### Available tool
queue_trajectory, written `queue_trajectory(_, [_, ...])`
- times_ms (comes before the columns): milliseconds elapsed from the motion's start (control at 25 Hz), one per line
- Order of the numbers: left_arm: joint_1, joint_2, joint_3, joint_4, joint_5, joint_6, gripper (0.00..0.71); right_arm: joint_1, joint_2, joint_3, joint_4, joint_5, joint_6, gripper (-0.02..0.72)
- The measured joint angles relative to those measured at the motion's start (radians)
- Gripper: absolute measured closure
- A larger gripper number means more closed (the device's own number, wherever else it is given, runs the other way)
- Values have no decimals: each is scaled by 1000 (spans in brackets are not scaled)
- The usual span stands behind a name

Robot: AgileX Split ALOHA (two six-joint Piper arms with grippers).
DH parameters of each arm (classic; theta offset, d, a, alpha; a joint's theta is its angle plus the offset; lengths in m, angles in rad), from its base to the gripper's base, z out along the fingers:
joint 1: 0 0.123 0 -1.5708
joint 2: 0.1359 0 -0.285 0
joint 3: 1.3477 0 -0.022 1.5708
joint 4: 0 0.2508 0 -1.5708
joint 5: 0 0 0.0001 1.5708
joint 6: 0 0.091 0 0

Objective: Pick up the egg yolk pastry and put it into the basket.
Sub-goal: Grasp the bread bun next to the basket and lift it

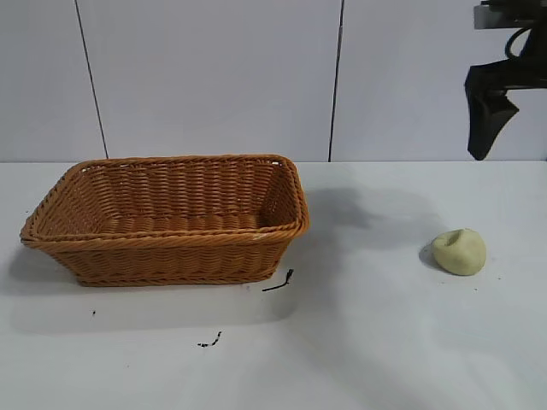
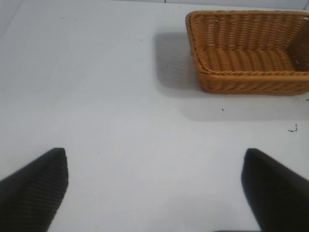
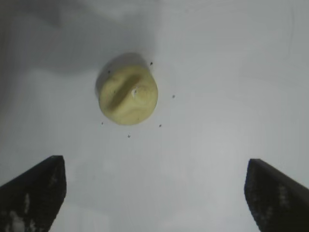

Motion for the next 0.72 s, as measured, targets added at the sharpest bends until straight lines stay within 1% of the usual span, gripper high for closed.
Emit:
queue_trajectory(160, [0, 0, 0, 0, 0, 0, 14, 49, 54, -29, 1, -8, -8, 10])
queue_trajectory(400, [0, 0, 0, 0, 0, 0, 14, 45, 123, -28, -7, -40, -8, 10])
queue_trajectory(560, [0, 0, 0, 0, 0, 0, 14, 36, 178, -28, -19, -84, -8, 10])
queue_trajectory(720, [0, 0, 0, 0, 0, 0, 14, 32, 237, -28, -29, -146, -8, 10])
